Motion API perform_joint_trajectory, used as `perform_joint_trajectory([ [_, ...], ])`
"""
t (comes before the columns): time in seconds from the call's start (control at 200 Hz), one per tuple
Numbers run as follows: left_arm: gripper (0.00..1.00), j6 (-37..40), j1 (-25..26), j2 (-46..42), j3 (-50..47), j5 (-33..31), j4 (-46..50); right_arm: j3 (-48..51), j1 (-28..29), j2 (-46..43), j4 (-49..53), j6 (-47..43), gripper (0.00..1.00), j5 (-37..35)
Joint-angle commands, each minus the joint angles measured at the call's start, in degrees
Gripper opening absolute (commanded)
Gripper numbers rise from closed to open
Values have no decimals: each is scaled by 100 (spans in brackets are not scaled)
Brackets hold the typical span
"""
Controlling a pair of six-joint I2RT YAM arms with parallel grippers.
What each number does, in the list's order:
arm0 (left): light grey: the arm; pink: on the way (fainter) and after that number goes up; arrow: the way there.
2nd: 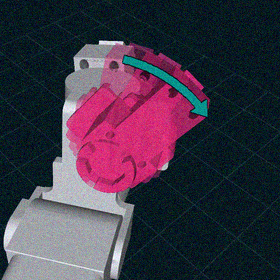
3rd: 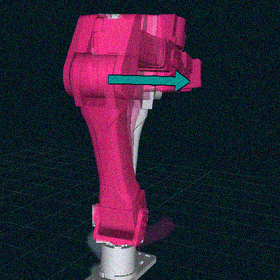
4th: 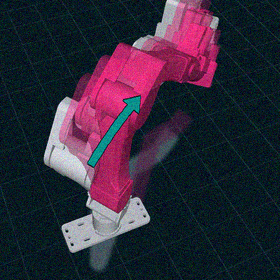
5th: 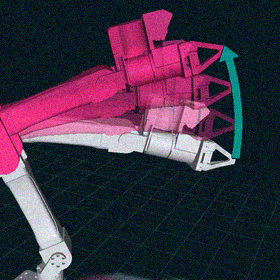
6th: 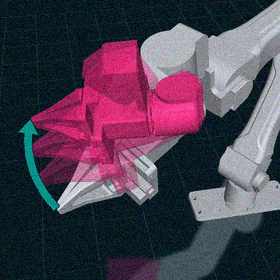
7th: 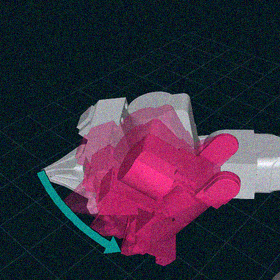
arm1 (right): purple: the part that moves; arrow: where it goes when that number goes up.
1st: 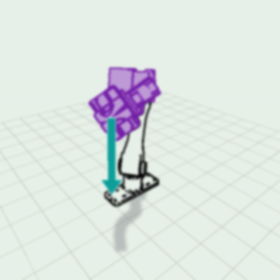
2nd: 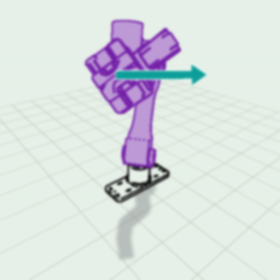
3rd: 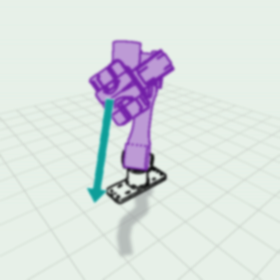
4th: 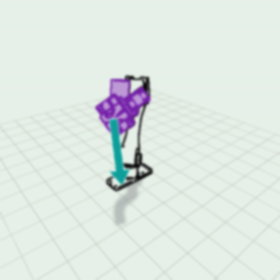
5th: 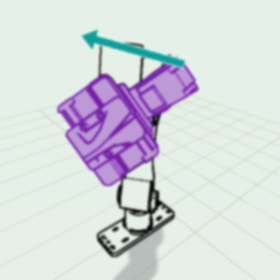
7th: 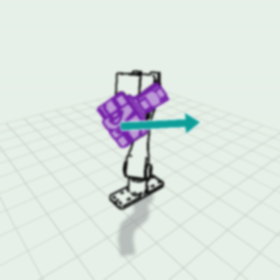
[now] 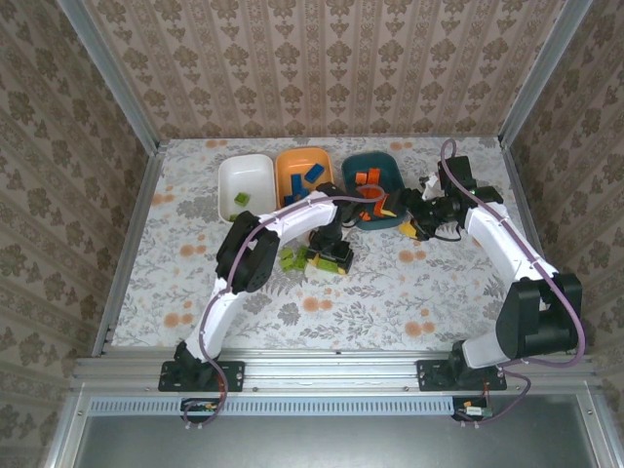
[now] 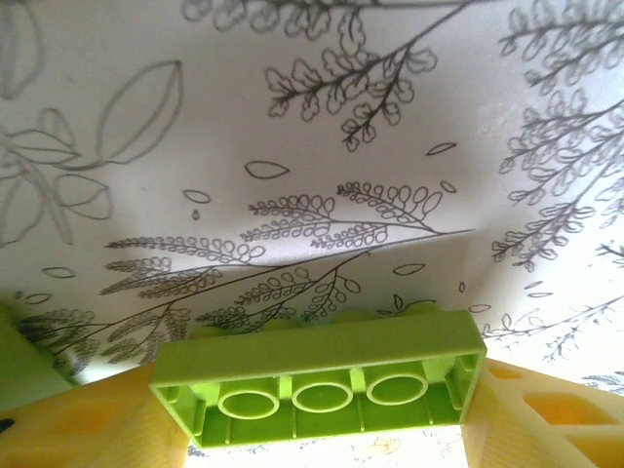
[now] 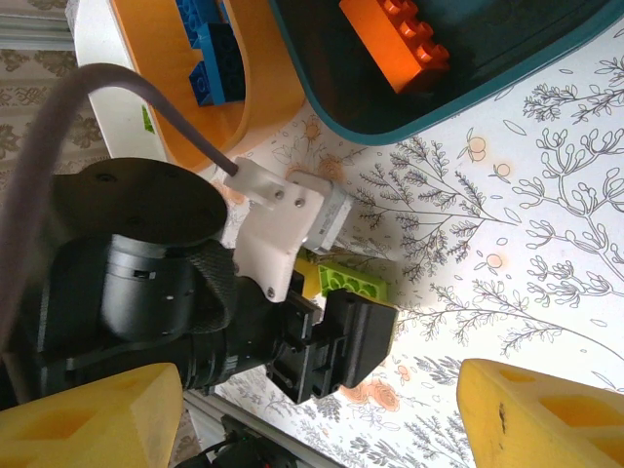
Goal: Sort the legos into containers by color
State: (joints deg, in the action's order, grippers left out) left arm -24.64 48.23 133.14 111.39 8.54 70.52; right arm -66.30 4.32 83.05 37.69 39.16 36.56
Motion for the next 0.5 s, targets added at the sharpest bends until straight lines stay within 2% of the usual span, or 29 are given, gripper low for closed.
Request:
perform_joint_trajectory([
  [0.0, 67, 118, -146, -754, 102, -106, 216, 83, -27, -49, 6, -18, 75, 64],
  [0.11, 67, 101, -338, -1224, 81, -134, 265, 130, -27, -69, -43, 34, 75, 36],
  [0.23, 68, 249, -797, -1684, 134, -283, 429, 194, -27, -93, -120, 141, 75, 41],
  [0.36, 68, 573, -1584, -1923, 249, -451, 583, 273, 12, -156, -183, 228, 75, 8],
  [0.495, 68, 874, -2451, -1804, 338, -501, 577, 367, 119, -282, -201, 328, 75, -67],
])
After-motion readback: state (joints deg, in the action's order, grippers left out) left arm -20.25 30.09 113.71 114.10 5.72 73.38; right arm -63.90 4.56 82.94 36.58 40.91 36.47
